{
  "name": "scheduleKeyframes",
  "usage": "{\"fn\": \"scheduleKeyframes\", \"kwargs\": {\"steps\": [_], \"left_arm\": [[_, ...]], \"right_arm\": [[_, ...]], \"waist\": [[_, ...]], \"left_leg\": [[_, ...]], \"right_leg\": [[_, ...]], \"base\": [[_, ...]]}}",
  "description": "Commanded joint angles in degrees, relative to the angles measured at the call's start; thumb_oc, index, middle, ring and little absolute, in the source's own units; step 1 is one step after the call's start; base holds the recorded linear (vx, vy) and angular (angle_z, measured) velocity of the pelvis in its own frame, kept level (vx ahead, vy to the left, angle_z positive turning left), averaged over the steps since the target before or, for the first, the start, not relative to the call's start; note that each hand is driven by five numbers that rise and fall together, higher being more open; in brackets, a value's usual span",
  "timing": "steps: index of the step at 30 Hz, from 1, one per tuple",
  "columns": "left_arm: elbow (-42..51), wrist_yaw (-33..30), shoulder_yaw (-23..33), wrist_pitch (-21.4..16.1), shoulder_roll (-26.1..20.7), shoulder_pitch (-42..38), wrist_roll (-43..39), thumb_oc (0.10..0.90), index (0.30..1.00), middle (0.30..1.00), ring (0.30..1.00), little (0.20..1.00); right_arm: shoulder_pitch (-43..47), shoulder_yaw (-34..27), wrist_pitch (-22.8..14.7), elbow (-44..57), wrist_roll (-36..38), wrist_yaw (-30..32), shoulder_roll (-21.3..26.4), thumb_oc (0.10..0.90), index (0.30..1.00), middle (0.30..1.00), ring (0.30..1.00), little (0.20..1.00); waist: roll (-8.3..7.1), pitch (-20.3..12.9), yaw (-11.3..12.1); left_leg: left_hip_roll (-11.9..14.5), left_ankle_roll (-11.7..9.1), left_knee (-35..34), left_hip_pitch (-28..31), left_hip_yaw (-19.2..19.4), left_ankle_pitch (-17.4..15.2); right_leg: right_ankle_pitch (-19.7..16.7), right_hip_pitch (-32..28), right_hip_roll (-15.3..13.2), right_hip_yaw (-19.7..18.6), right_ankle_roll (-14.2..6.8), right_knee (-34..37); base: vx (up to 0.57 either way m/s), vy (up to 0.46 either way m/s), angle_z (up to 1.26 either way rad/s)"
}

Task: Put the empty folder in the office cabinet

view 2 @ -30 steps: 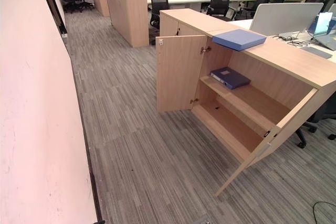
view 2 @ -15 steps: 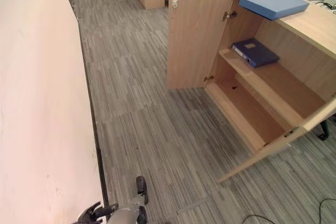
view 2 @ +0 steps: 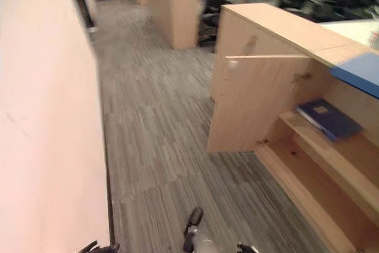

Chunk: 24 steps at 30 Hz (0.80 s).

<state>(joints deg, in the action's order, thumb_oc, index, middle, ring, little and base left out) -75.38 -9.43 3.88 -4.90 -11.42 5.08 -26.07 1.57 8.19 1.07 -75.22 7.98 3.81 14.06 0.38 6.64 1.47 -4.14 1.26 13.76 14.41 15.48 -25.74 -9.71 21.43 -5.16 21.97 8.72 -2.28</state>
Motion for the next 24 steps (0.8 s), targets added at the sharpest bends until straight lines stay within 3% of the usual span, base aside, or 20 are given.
{"fn": "scheduleKeyframes", "kwargs": {"steps": [1, 5, 6, 7, 9, 11, 12, 15, 18, 20, 21, 22, 23, 24], "left_arm": [[-2.36, 0.06, 1.17, -1.61, -2.12, -3.72, 3.05, 0.8, 0.9, 0.9, 0.9, 0.9], [-2.78, 0.15, 2.76, -1.92, -1.87, -2.99, 2.61, 0.8, 0.9, 0.9, 0.9, 0.9], [-2.65, 0.06, 2.86, -2.12, -1.5, -3.01, 1.71, 0.8, 0.9, 0.9, 0.9, 0.9], [-1.87, -0.32, 2.65, -2.71, -0.92, -3.56, -0.14, 0.8, 0.9, 0.9, 0.9, 0.9], [-1.49, -0.61, 2.29, -2.95, -0.74, -3.97, -0.69, 0.8, 0.9, 0.9, 0.9, 0.9], [-0.96, -0.87, 0.49, -3.53, 0.09, -4.97, -1.65, 0.8, 0.9, 0.9, 0.9, 0.9], [-0.96, -0.87, 0.48, -3.53, 0.09, -4.97, -1.65, 0.8, 0.9, 0.9, 0.9, 0.9], [0.05, -1.36, -0.21, -3.71, 0.04, -5.54, -3.1, 0.8, 0.9, 0.9, 0.9, 0.9], [1.24, -1.8, -0.74, -3.41, -0.65, -5.67, -2.68, 0.8, 0.9, 0.9, 0.9, 0.9], [1.24, -1.95, -1.25, -3.37, -0.91, -6.03, -2.3, 0.8, 0.9, 0.9, 0.9, 0.9], [1.25, -2.01, -1.59, -3.43, -0.89, -6.23, -1.98, 0.8, 0.9, 0.9, 0.9, 0.9], [1.16, -1.55, -2.33, -3.5, -1.12, -6.31, -1.12, 0.8, 0.9, 0.9, 0.9, 0.9], [1.15, -1.55, -2.33, -3.5, -1.12, -6.32, -1.12, 0.8, 0.9, 0.9, 0.9, 0.9], [1.12, -1.4, -2.39, -3.5, -1.2, -6.34, -1.05, 0.8, 0.9, 0.9, 0.9, 0.9]], "right_arm": [[2.02, 1.83, -0.92, -0.47, 0.91, -0.73, -2.39, 0.8, 0.9, 0.9, 0.9, 0.9], [0.05, 0.87, -0.8, -2.28, 1.32, -1.36, -2.51, 0.8, 0.9, 0.9, 0.9, 0.9], [-0.49, 0.65, -0.97, -2.53, 1.7, -1.42, -2.52, 0.8, 0.9, 0.9, 0.9, 0.9], [-0.94, 0.57, -1.17, -3.11, 2.19, -1.28, -2.53, 0.8, 0.9, 0.9, 0.9, 0.9], [-1.04, 0.65, -1.24, -3.54, 2.49, -1.18, -2.37, 0.8, 0.9, 0.9, 0.9, 0.9], [-1.37, 0.54, -2.03, -4.45, 4.21, -0.67, -2.11, 0.8, 0.9, 0.9, 0.9, 0.9], [-1.38, 0.54, -2.03, -4.46, 4.22, -0.67, -2.11, 0.8, 0.9, 0.9, 0.9, 0.9], [-1.7, 0.95, -2.64, -4.88, 5.34, 0.1, -1.92, 0.8, 0.9, 0.9, 0.9, 0.9], [-1.61, 1.67, -2.66, -4.58, 5.23, 0.56, -1.45, 0.8, 0.9, 0.9, 0.9, 0.9], [-1.39, 2.05, -2.74, -4.14, 5.46, 0.7, -1.07, 0.8, 0.9, 0.9, 0.9, 0.9], [-1.38, 1.94, -2.75, -4.13, 5.54, 0.76, -0.82, 0.8, 0.9, 0.9, 0.9, 0.9], [-1.38, 1.56, -2.74, -4.36, 5.09, 0.51, -0.16, 0.8, 0.9, 0.9, 0.9, 0.9], [-1.38, 1.56, -2.74, -4.36, 5.08, 0.51, -0.16, 0.8, 0.9, 0.9, 0.9, 0.9], [-1.24, 1.58, -2.75, -4.46, 4.91, 0.57, -0.1, 0.8, 0.9, 0.9, 0.9, 0.9]], "waist": [[-1.25, 0.88, -2.01], [-2.02, -0.54, -2.63], [-1.72, -0.7, -2.98], [-1.12, -1.12, -3.58], [-0.57, -1.37, -4.02], [0.23, -2.37, -5.18], [0.31, -2.43, -5.27], [-0.24, -3.43, -5.44], [-2.23, -3.31, -4.57], [-3.44, -2.93, -3.7], [-3.96, -2.65, -3.21], [-5.95, -1.75, -2.06], [-5.93, -1.78, -2.1], [-6.39, -1.44, -1.66]], "left_leg": [[2.51, -3.03, -18.62, 2.54, -1.85, 18.35], [4.57, -5.46, -18.71, 5.7, -1.51, 16.89], [6.1, -6.38, -18.26, 6.19, -1.47, 17.28], [9.81, -8.42, -16.78, 5.94, -1.46, 18.98], [11.77, -9.34, -15.69, 5.33, -1.82, 20.37], [18.04, -12.23, -11.12, 4.8, -2.28, 28.79], [18.2, -12.31, -11.05, 4.69, -2.38, 28.76], [23.5, -13.94, -3.01, 3.27, -1.11, 37.65], [25.52, -11.46, 4.23, 1.97, 0.01, 41.5], [25.02, -9.29, 4.77, 0.34, 1.41, 39.3], [24.09, -8.43, 4.39, -1.38, 1.49, 36.28], [18.87, -7.13, 2.11, -9.66, 0.99, 28.79], [18.9, -7.1, 2.31, -9.8, 0.93, 28.66], [17.15, -7.05, 1.14, -11.93, -0.01, 27.97]], "right_leg": [[-4.91, -9.23, -10.21, -4.11, -22.15, 7.28], [-6.22, -10.61, -10.65, -1.66, -22.31, 7.28], [-6.23, -11.15, -10.12, -1.22, -22.06, 7.28], [-5.5, -11.95, -8.42, -0.31, -21.33, 7.28], [-4.91, -12.29, -7.19, 0.25, -20.68, 7.28], [-2.17, -13.56, -2.74, 0.65, -18.07, 7.18], [-2.1, -13.55, -2.64, 0.78, -18.01, 7.18], [1.89, -16.55, 2.36, 1.02, -15.09, 7.28], [4.55, -19.87, 4.82, -0.35, -12.81, 7.28], [5.69, -21.63, 5.35, -1.55, -12.38, 7.28], [6.52, -22.47, 5.33, -2.2, -12.55, 7.28], [7.67, -24.37, 4.13, -4.83, -13.16, 7.28], [7.67, -24.33, 4.13, -4.79, -13.19, 7.28], [7.67, -24.84, 3.83, -5.94, -13.28, 7.28]], "base": [[0.51, -0.238, -1.35], [0.44, -0.239, -0.15], [0.49, -0.403, 1.01], [0.44, -0.417, 0.45], [0.25, -0.27, -0.19], [0.32, -0.348, -0.41], [0.37, -0.383, -0.38], [0.26, -0.312, -0.63], [0.31, -0.314, -0.94], [0.22, -0.158, -0.86], [0.23, -0.062, -0.75], [0.16, -0.026, -0.57], [0.11, 0.001, -0.43], [0.04, 0.039, -0.15]]}}
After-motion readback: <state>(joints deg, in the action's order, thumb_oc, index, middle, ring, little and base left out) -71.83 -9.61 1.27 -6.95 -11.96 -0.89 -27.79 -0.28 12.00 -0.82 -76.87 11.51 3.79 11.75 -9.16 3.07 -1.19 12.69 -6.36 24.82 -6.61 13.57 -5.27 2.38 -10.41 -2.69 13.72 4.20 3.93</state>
